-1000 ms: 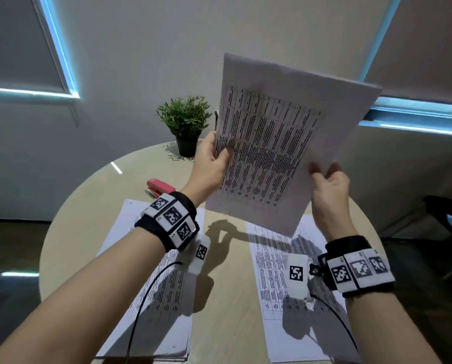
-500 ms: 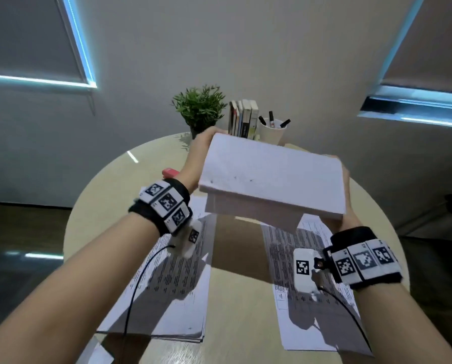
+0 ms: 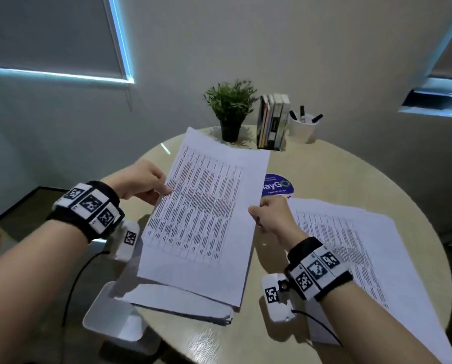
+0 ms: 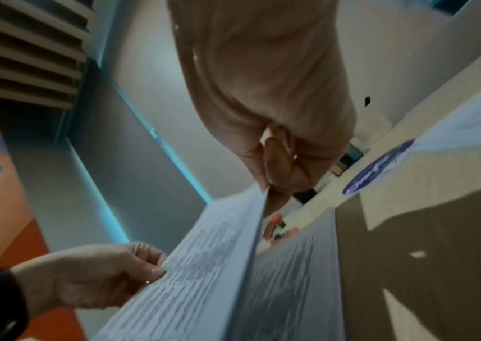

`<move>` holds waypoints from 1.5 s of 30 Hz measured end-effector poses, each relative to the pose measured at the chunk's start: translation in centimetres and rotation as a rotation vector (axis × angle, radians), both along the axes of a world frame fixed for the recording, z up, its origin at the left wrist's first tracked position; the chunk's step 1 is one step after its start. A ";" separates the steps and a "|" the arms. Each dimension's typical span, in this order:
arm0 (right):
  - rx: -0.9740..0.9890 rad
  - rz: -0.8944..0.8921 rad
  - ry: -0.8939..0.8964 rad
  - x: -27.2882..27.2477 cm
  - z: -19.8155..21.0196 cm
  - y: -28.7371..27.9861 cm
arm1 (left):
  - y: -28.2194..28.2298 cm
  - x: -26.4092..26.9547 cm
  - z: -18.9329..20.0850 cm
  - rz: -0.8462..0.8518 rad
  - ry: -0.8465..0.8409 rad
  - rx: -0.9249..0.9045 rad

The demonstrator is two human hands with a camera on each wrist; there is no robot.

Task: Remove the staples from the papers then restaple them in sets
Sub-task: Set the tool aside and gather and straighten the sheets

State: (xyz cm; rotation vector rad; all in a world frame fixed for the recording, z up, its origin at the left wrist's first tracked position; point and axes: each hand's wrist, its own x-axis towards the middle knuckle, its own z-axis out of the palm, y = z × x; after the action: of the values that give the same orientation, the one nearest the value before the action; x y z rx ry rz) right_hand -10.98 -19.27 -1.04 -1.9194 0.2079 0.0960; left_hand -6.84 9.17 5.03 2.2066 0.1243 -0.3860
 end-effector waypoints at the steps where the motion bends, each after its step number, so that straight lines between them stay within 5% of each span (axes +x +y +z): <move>1: -0.007 0.025 0.029 -0.2 -0.5 0.7 | 0.6 -0.2 -0.5 0.012 0.026 0.025; 20: -0.140 0.008 0.221 0.2 -3.4 3.2 | 2.2 -0.3 -5.5 0.067 0.136 0.168; 26: -0.393 0.011 0.126 -0.4 -3.0 3.1 | 2.1 0.2 -6.4 0.106 0.044 0.335; 32: -0.231 0.116 0.187 0.3 -2.7 4.4 | 1.1 0.7 -6.7 0.098 0.067 0.151; 39: -0.196 0.001 0.215 0.7 -0.9 0.6 | -1.1 0.7 -5.2 0.064 0.005 0.342; 42: -0.291 -0.247 0.165 1.5 -0.6 -5.6 | -5.1 0.9 -3.6 0.034 -0.144 0.137; 45: -0.400 -0.464 0.255 1.3 -0.8 -12.3 | -11.5 0.4 -2.4 -0.102 -0.021 -0.216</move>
State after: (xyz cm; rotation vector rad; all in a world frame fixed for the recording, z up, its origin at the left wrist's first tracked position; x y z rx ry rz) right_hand -9.63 -31.62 -1.88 -2.1986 0.8927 -0.0153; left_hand -6.47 -2.28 2.64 2.0073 -0.0402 -0.4132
